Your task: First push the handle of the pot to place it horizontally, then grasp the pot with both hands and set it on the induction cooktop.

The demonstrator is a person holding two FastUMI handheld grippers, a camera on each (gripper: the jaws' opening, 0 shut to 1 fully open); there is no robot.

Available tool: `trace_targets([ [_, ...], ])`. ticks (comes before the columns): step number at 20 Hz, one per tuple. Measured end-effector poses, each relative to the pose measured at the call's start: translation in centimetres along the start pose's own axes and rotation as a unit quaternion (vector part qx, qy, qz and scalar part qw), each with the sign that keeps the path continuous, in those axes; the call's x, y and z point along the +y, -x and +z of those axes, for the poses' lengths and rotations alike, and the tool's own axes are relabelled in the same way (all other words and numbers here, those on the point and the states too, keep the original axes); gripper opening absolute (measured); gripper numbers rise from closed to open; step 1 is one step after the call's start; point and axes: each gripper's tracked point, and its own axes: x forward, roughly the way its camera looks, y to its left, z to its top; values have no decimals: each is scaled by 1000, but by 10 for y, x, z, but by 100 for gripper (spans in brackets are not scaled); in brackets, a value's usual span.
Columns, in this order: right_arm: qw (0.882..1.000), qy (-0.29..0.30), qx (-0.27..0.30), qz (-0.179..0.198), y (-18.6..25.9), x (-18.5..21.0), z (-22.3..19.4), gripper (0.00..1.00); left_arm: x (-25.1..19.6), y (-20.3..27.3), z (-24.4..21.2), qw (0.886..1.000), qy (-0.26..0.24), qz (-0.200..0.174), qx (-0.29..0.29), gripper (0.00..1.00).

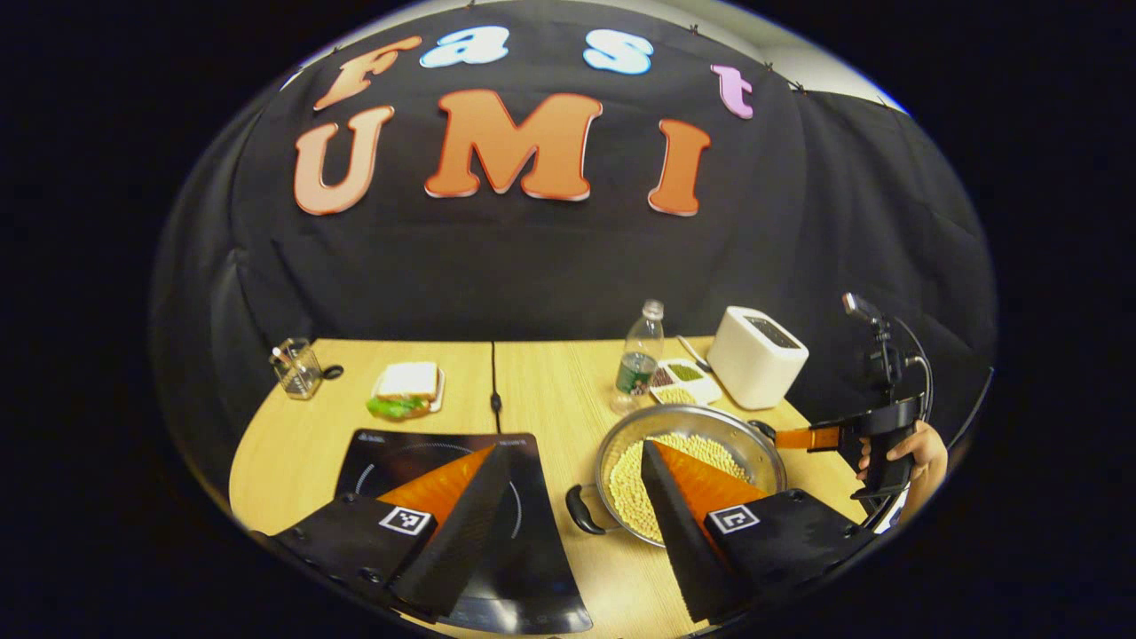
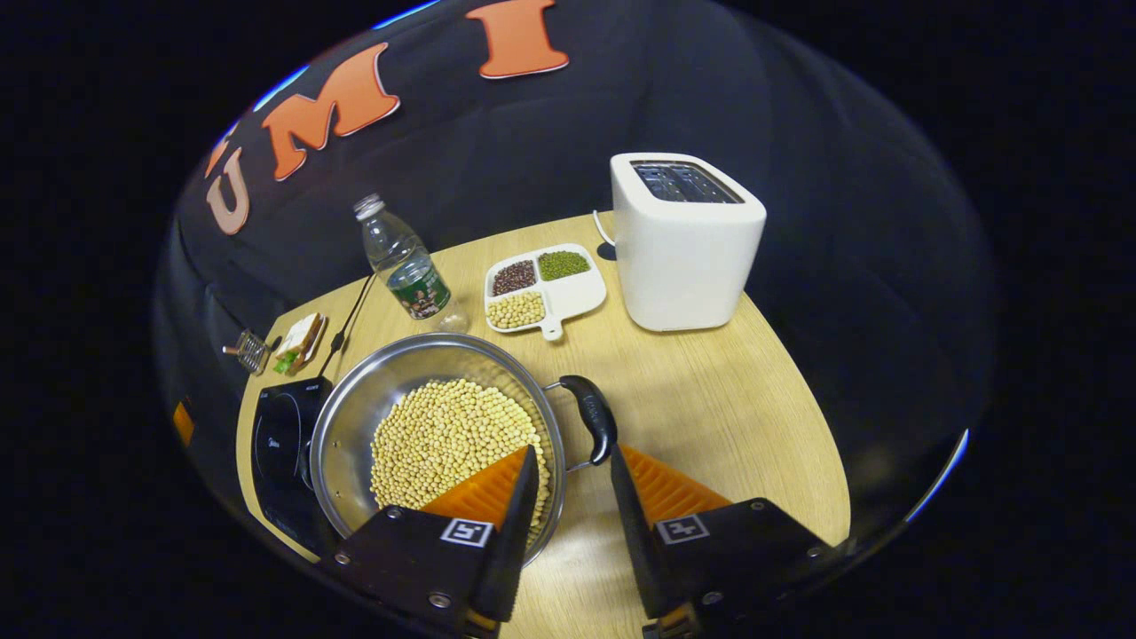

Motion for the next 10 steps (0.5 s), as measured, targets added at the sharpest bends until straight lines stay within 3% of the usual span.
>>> trace_targets([
  [3,1000,8,-2,5,-11,7,2,73,-7,-19,-33,998,6,-1,63,98],
  [5,1000,17,-1,-1,-15,6,2,73,-14,-31,-55,995,15,-6,103,98],
  [6,1000,21,2,-4,-19,6,0,80,-16,-34,-64,992,22,-7,125,97],
  [7,1000,24,7,-7,-22,5,-2,77,-19,-39,-71,990,28,-10,139,96],
  [8,1000,26,11,-12,-27,2,-4,83,-16,-45,-81,987,29,-4,157,96],
  [10,999,34,15,-23,-33,-4,-6,84,-18,-55,-92,984,37,1,176,96],
])
